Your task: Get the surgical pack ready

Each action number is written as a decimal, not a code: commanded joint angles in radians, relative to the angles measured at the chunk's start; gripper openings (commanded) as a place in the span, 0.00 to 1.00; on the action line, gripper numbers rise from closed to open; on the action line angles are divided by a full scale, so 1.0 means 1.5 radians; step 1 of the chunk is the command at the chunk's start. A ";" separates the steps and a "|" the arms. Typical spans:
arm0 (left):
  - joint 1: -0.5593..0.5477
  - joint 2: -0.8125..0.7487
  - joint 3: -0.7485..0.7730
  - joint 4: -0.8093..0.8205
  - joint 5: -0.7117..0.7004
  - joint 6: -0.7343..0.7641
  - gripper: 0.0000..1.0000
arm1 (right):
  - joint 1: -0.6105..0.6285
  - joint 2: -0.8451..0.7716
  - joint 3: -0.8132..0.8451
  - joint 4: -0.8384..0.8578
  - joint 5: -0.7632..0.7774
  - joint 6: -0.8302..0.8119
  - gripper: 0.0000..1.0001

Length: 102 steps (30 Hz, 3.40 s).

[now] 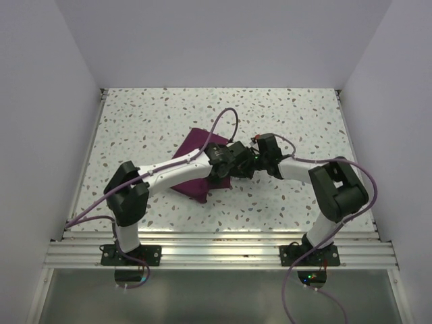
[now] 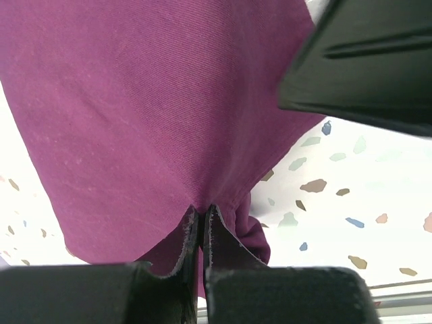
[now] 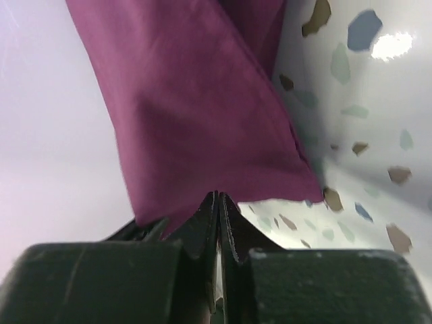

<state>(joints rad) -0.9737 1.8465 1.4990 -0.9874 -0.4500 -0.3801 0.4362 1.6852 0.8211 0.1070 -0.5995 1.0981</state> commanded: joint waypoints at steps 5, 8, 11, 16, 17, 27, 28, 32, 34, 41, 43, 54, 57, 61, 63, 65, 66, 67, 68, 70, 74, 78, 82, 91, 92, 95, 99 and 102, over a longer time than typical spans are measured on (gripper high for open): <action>0.002 -0.054 0.018 0.035 0.027 0.054 0.00 | 0.047 0.085 0.049 0.168 -0.013 0.084 0.00; 0.002 -0.058 0.019 0.047 0.037 0.068 0.00 | 0.083 0.133 0.075 0.225 0.005 0.121 0.00; 0.002 -0.062 0.020 0.060 0.052 0.082 0.00 | 0.118 0.194 0.088 0.315 0.042 0.152 0.00; 0.002 -0.058 0.017 0.070 0.073 0.087 0.00 | 0.145 0.254 0.068 0.572 0.115 0.259 0.00; 0.002 -0.058 0.016 0.071 0.074 0.088 0.00 | 0.146 0.258 0.052 0.608 0.123 0.279 0.00; 0.003 -0.070 -0.024 0.083 0.076 0.078 0.00 | 0.194 0.312 0.149 0.443 0.147 0.228 0.00; 0.004 -0.072 -0.031 0.085 0.076 0.074 0.00 | 0.196 0.317 0.146 0.431 0.148 0.227 0.01; 0.012 -0.087 -0.053 0.098 0.081 0.067 0.00 | 0.182 0.296 0.103 0.385 0.161 0.209 0.08; 0.018 -0.094 -0.061 0.099 0.082 0.064 0.00 | 0.165 0.273 0.083 0.371 0.156 0.190 0.11; 0.039 -0.123 -0.094 0.107 0.104 0.061 0.00 | 0.067 0.161 0.099 0.168 0.099 -0.010 0.31; 0.044 -0.128 -0.103 0.110 0.116 0.062 0.02 | 0.050 0.138 0.111 0.112 0.076 -0.033 0.37; 0.104 -0.224 -0.104 0.123 0.174 0.046 0.59 | 0.018 0.075 0.178 -0.058 0.077 -0.131 0.41; 0.131 -0.218 -0.068 0.121 0.173 0.050 0.62 | 0.016 0.097 0.192 -0.047 0.067 -0.120 0.32; 0.160 -0.154 0.006 0.110 0.163 0.071 0.64 | 0.016 0.118 0.209 -0.007 0.062 -0.091 0.15; 0.160 -0.102 0.055 0.106 0.156 0.082 0.66 | 0.013 0.128 0.215 -0.012 0.066 -0.086 0.11; 0.160 -0.046 0.091 0.093 0.143 0.082 0.67 | 0.008 0.131 0.218 -0.012 0.070 -0.076 0.10; 0.160 -0.029 0.102 0.084 0.134 0.081 0.67 | 0.007 0.132 0.218 -0.014 0.071 -0.073 0.09; 0.157 -0.014 0.109 0.079 0.127 0.080 0.67 | 0.002 0.133 0.218 -0.014 0.071 -0.067 0.09; 0.155 0.002 0.109 0.086 0.120 0.078 0.67 | 0.001 0.135 0.217 -0.012 0.070 -0.066 0.09; 0.147 0.013 0.109 0.095 0.094 0.074 0.67 | -0.001 0.135 0.217 -0.007 0.067 -0.061 0.09; 0.136 0.048 0.118 0.091 0.058 0.073 0.67 | -0.002 0.143 0.211 0.016 0.060 -0.045 0.08; 0.135 0.071 0.120 0.080 0.004 0.067 0.66 | -0.003 0.147 0.207 0.048 0.050 -0.030 0.06; 0.135 0.092 0.126 0.083 -0.027 0.075 0.62 | -0.002 0.157 0.209 0.068 0.038 -0.010 0.03; 0.147 0.107 0.125 0.094 -0.019 0.097 0.26 | 0.008 0.185 0.230 0.085 0.020 0.004 0.01; 0.147 0.106 0.127 0.095 -0.016 0.099 0.18 | 0.011 0.188 0.232 0.085 0.020 0.004 0.01; 0.147 0.097 0.125 0.100 -0.008 0.102 0.08 | 0.018 0.195 0.239 0.087 0.022 0.013 0.00; 0.147 0.094 0.126 0.101 0.010 0.102 0.00 | 0.030 0.218 0.250 0.111 0.021 0.034 0.00; 0.147 0.094 0.128 0.098 0.020 0.104 0.00 | 0.033 0.225 0.258 0.101 0.046 0.035 0.00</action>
<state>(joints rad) -0.7593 1.9972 1.6485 -0.8547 -0.4423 -0.2401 0.4789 2.0121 1.1637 0.2253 -0.5438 1.1286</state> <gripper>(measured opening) 0.052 0.010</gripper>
